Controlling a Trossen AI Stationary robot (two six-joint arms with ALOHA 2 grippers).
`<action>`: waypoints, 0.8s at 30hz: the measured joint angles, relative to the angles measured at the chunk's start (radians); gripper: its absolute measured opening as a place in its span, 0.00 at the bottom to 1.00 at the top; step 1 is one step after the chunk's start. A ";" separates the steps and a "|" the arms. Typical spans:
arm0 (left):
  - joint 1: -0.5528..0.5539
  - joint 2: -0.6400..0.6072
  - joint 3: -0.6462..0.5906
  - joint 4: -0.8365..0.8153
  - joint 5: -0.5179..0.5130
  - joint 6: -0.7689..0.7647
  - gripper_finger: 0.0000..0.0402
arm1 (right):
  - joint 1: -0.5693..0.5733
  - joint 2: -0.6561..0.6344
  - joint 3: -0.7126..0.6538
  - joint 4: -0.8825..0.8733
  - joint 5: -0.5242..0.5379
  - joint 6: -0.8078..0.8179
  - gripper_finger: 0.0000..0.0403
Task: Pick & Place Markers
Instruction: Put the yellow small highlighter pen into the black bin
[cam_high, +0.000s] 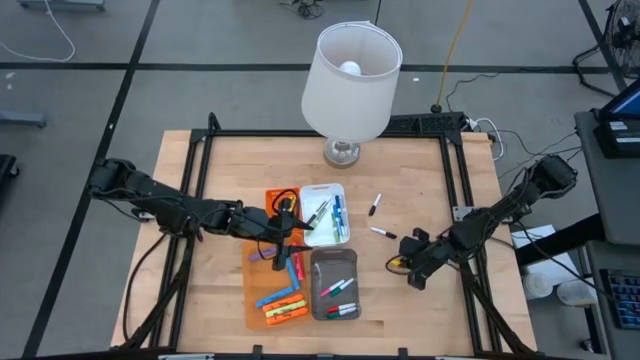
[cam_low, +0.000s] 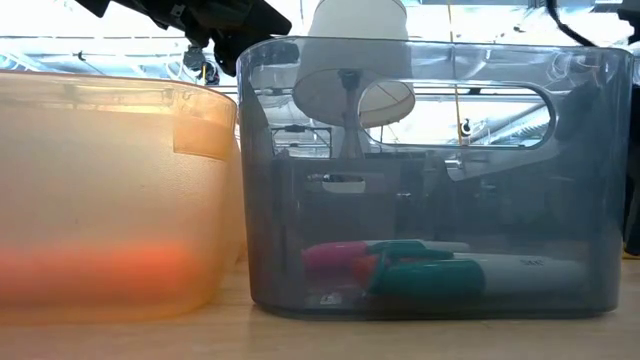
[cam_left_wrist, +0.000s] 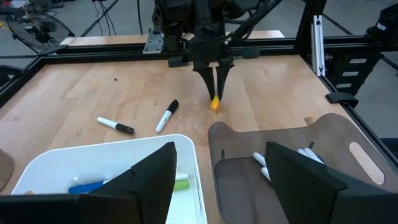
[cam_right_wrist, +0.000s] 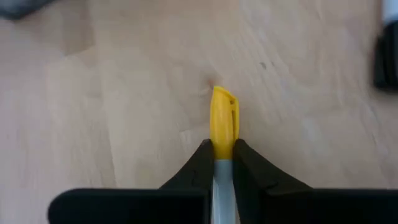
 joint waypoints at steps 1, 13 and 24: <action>0.000 0.000 0.000 0.000 0.000 0.000 0.62 | 0.000 -0.009 0.006 0.039 0.014 -0.036 0.05; 0.000 0.032 0.001 0.025 0.000 0.007 0.62 | 0.011 -0.063 0.007 0.752 0.040 -0.542 0.05; 0.026 0.059 0.000 0.063 0.000 0.003 0.62 | 0.009 0.181 0.250 0.805 0.040 -0.688 0.05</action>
